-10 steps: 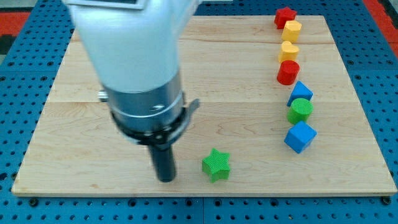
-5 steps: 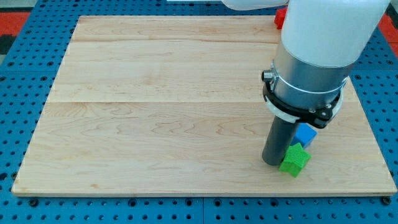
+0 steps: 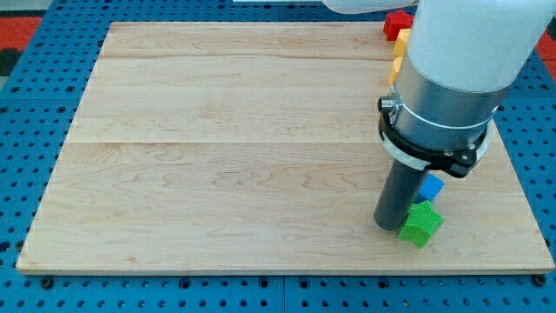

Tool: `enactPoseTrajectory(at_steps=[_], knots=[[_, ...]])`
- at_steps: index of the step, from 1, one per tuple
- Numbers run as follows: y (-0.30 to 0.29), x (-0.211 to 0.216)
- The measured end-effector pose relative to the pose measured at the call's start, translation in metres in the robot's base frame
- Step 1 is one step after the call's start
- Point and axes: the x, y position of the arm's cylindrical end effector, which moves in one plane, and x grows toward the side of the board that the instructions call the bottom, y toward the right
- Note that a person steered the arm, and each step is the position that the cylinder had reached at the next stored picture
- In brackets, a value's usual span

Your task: Move the green star to the bottom of the blue cube

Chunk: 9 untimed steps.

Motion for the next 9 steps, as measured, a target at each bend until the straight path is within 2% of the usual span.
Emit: enactPoseTrajectory(at_steps=[2,6,7,8,9], knots=[[-0.003,0.004],[0.036,0.012],[-0.004,0.008],[-0.060,-0.029],[-0.070,-0.062]])
